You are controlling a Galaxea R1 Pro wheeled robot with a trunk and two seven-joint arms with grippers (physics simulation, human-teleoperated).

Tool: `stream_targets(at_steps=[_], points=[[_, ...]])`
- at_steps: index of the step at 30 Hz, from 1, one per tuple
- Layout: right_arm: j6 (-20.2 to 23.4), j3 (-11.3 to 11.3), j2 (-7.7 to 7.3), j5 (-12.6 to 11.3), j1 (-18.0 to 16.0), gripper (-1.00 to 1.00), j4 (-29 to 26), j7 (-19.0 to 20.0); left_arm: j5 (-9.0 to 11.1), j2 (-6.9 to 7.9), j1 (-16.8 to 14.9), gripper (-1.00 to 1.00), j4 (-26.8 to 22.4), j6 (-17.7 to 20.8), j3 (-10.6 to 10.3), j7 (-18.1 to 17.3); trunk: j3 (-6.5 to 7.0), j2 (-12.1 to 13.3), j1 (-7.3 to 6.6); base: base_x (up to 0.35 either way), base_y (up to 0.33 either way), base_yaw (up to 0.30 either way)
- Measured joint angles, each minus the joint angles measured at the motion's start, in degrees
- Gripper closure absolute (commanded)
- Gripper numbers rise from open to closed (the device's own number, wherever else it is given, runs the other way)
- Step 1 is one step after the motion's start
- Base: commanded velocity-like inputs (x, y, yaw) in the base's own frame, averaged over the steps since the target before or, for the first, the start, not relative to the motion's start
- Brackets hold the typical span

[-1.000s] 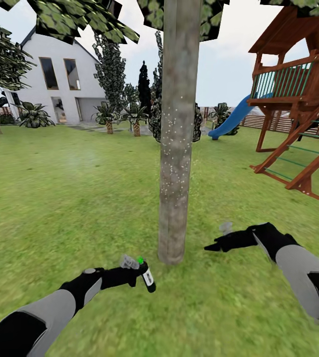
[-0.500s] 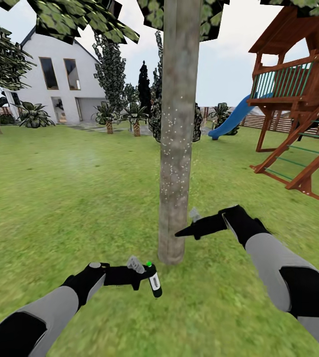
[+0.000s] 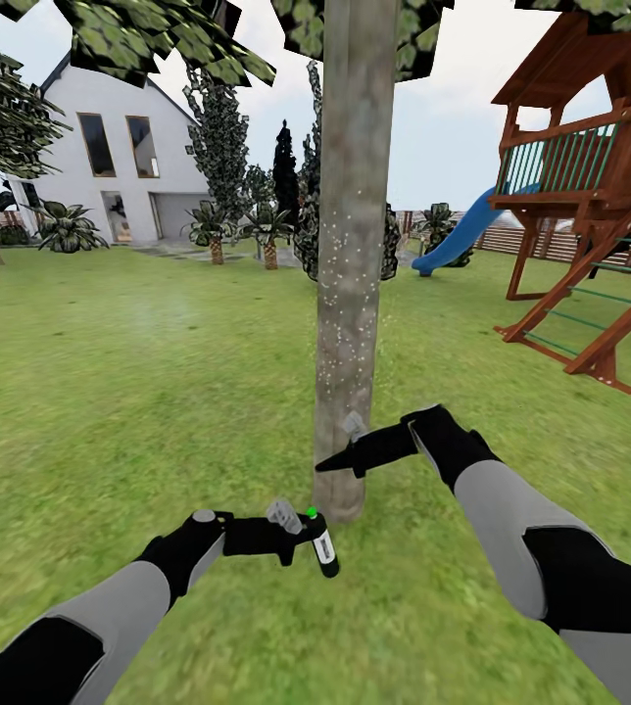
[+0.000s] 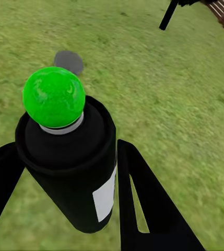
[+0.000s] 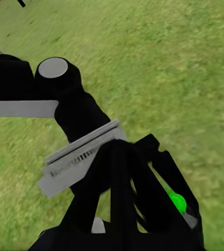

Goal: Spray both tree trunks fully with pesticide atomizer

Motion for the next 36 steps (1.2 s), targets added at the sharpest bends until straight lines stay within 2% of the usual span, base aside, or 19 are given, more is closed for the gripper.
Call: stream_targets(at_steps=[6,11,15,20,36], points=[[-0.08,0.04,0.17,0.12,0.07,1.00,0.19,-0.20,-0.01,-0.39,0.00,1.00,-0.28,0.01,-0.01,0.02,0.00,0.00,0.00,0.000,0.000,0.000],[-0.27,0.05,0.09,1.19,0.07,1.00,0.15,-4.15,-0.02,-0.41,0.00,1.00,-0.35,0.01,-0.01,-0.02,0.00,0.00,0.00,0.000,0.000,0.000],[-0.29,0.13,0.15,1.25,0.07,1.00,0.14,-4.77,0.00,-0.41,0.00,1.00,-0.99,0.01,0.00,-0.02,0.00,0.00,0.00,0.000,0.000,0.000],[-0.29,3.88,0.56,1.18,0.15,1.00,0.52,-5.05,-0.01,-0.46,0.00,1.00,-1.18,0.01,-0.01,-0.01,0.00,0.00,0.00,0.000,0.000,0.000],[-0.64,4.53,0.77,1.24,0.42,1.00,3.04,-5.29,-0.01,-0.85,0.00,1.00,-3.23,0.01,0.00,0.02,0.00,0.00,0.00,0.000,0.000,0.000]])
